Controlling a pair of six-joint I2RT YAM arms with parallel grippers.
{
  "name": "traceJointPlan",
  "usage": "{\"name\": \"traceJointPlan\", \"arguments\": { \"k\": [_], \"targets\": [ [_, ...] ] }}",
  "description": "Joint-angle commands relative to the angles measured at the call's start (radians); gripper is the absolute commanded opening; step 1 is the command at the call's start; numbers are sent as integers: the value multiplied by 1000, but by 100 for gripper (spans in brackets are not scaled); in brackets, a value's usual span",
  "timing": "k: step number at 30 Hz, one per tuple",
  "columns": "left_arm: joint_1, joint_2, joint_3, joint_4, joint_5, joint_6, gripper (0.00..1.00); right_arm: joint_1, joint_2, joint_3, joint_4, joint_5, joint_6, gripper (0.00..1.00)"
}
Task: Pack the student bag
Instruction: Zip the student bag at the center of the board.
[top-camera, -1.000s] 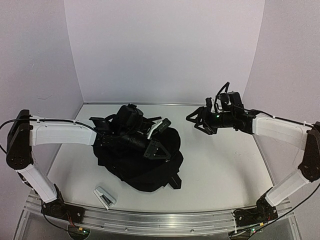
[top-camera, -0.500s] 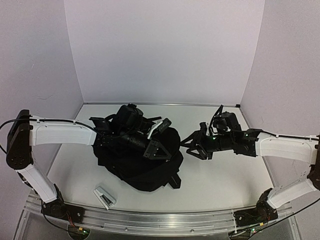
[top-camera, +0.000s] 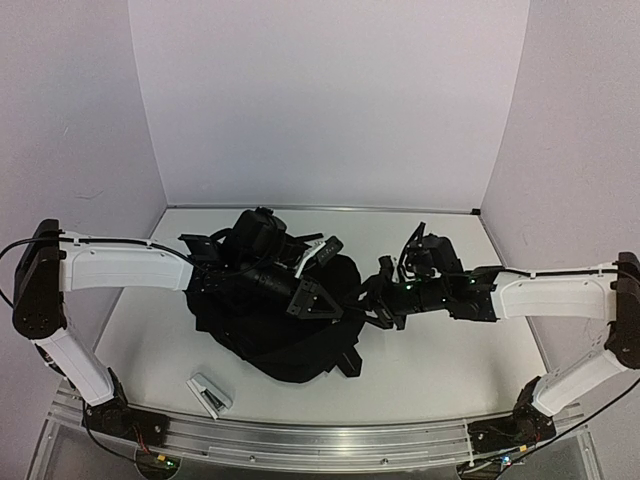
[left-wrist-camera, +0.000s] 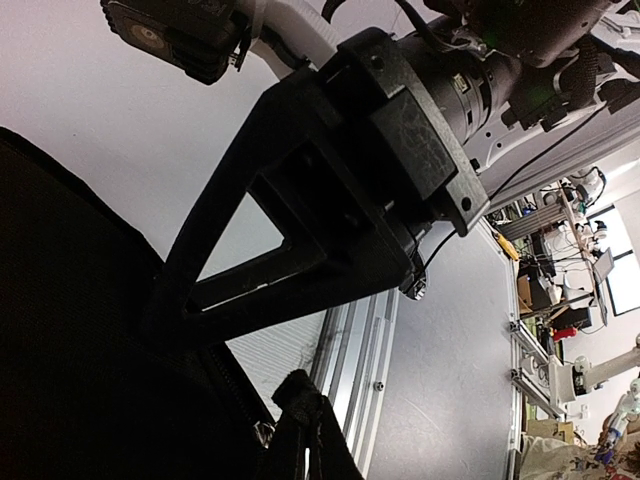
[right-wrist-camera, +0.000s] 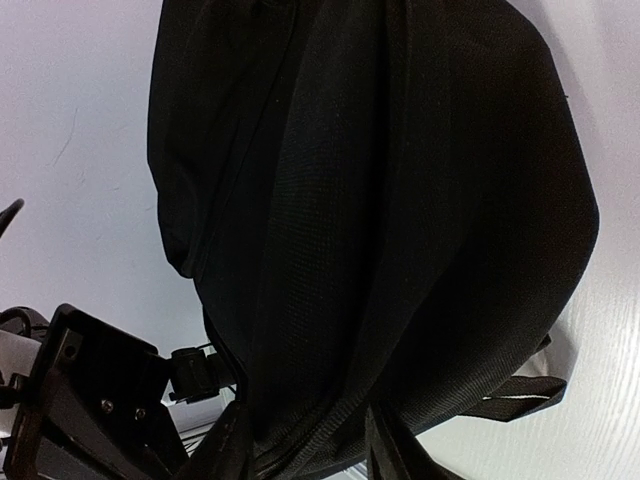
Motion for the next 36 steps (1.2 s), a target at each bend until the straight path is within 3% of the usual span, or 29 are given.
{"name": "traceJointPlan", "arguments": {
  "k": [1, 4, 9, 21, 36],
  "targets": [
    [-2, 4, 66, 84, 45, -2, 0, 12, 16, 34, 53, 36, 12, 27],
    [-2, 5, 69, 76, 46, 3, 0, 12, 16, 35, 56, 61, 15, 9],
    [-2, -7, 69, 51, 50, 16, 0, -4, 13, 38, 53, 106, 5, 0],
    [-2, -64, 45, -6, 46, 34, 0, -233, 9, -13, 39, 58, -91, 0],
    [-1, -119, 15, -89, -5, 70, 0, -400, 84, 8, 23, 24, -195, 0]
  ]
}}
